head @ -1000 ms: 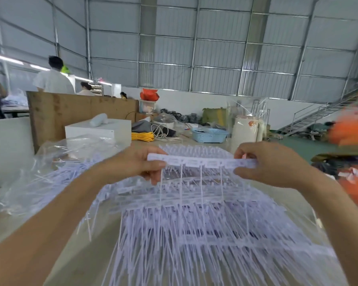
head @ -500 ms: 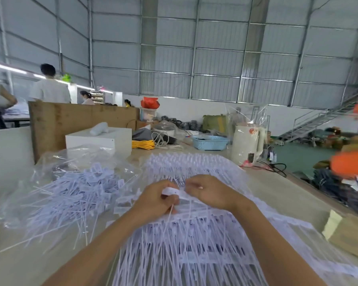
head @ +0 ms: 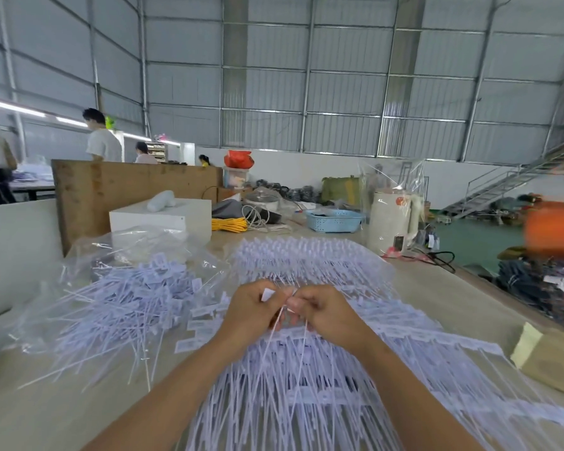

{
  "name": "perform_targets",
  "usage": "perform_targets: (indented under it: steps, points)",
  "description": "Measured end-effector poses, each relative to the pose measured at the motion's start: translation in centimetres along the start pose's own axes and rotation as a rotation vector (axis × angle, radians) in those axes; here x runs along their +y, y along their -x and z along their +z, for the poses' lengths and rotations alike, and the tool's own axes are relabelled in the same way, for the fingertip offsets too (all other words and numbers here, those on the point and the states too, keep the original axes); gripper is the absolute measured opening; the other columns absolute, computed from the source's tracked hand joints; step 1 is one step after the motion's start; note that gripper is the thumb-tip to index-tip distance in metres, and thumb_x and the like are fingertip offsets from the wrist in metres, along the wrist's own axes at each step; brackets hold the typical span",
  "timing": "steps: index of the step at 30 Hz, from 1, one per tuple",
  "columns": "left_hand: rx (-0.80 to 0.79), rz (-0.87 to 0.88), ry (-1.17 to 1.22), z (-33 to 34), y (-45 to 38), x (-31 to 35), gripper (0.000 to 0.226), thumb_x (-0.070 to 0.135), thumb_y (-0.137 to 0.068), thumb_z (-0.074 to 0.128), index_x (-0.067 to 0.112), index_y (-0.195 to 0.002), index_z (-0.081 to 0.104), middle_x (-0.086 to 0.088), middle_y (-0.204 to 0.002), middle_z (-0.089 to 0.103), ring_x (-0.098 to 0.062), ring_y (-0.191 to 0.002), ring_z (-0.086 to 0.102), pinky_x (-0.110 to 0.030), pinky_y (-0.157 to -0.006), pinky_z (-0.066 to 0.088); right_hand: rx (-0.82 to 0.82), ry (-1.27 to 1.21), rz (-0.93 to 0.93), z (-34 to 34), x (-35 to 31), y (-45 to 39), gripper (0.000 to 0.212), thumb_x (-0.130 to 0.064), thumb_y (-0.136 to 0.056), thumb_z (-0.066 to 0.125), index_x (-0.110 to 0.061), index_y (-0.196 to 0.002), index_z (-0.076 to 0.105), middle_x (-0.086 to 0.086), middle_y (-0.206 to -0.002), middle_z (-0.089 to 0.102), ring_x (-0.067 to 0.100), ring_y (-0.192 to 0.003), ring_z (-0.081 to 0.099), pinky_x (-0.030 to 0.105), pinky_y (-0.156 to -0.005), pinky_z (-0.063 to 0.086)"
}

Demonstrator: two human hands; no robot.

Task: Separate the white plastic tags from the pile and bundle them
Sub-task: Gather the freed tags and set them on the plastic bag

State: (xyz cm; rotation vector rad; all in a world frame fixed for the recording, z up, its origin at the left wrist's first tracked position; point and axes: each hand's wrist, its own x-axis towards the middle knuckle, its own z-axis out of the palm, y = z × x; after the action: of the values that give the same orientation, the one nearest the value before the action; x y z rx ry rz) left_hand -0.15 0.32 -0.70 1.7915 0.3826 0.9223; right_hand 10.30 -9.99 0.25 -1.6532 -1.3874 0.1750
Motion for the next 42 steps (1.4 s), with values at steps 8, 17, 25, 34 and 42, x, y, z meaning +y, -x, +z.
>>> perform_targets:
  steps: [8, 17, 25, 34, 42]
  points:
    - [-0.053, -0.273, 0.136, -0.4, -0.1, 0.7, 0.024, 0.012, -0.088, 0.064, 0.007, -0.067, 0.055, 0.000, -0.042, 0.048, -0.008, -0.031, 0.033, -0.014, -0.035, 0.023, 0.210, 0.617, -0.280, 1.0, 0.9, 0.0, 0.015, -0.026, -0.090, 0.061, -0.020, -0.086, 0.074, 0.002, -0.077, 0.072, 0.021, -0.070, 0.064, 0.023, -0.058, 0.041]
    - [-0.467, -0.400, 0.300, -3.6, -1.1, 2.1, 0.037, 0.015, -0.091, 0.056, 0.020, -0.054, 0.055, 0.003, -0.044, 0.039, -0.004, -0.032, 0.024, -0.011, -0.033, 0.019, 0.041, 0.238, -0.242, -0.3, -2.2, 0.0, 0.016, -0.012, -0.088, 0.063, -0.016, -0.076, 0.072, -0.002, -0.062, 0.064, 0.010, -0.058, 0.054, 0.027, -0.058, 0.044]
    - [-0.500, -0.290, 0.725, -4.2, -1.2, 1.3, 0.025, 0.031, -0.074, 0.075, 0.012, -0.076, 0.059, 0.002, -0.045, 0.048, -0.004, -0.033, 0.039, -0.012, -0.035, 0.033, -0.004, -0.100, -0.148, -6.5, -6.2, 0.9, 0.019, -0.010, -0.091, 0.056, -0.011, -0.075, 0.066, 0.004, -0.070, 0.064, 0.018, -0.061, 0.052, 0.027, -0.056, 0.044]
    - [-0.157, -0.315, 0.528, 0.0, -0.2, 1.2, 0.044, 0.041, -0.098, 0.039, 0.008, -0.082, 0.062, -0.008, -0.065, 0.060, -0.019, -0.055, 0.052, -0.025, -0.054, 0.043, 0.016, 0.075, -0.140, -0.2, -3.8, -0.2, 0.050, 0.012, -0.084, 0.055, -0.029, -0.113, 0.049, -0.001, -0.101, 0.038, 0.002, -0.079, 0.060, 0.019, -0.073, 0.051]
    - [-0.090, -0.169, 0.315, -0.2, -0.1, -0.2, 0.022, 0.020, -0.094, 0.056, 0.011, -0.076, 0.067, -0.003, -0.064, 0.061, -0.012, -0.055, 0.055, -0.022, -0.054, 0.045, 0.069, 0.277, -0.051, -0.7, -0.7, -0.2, 0.028, -0.025, -0.086, 0.068, -0.016, -0.109, 0.055, -0.015, -0.094, 0.042, -0.003, -0.078, 0.046, 0.006, -0.069, 0.036]
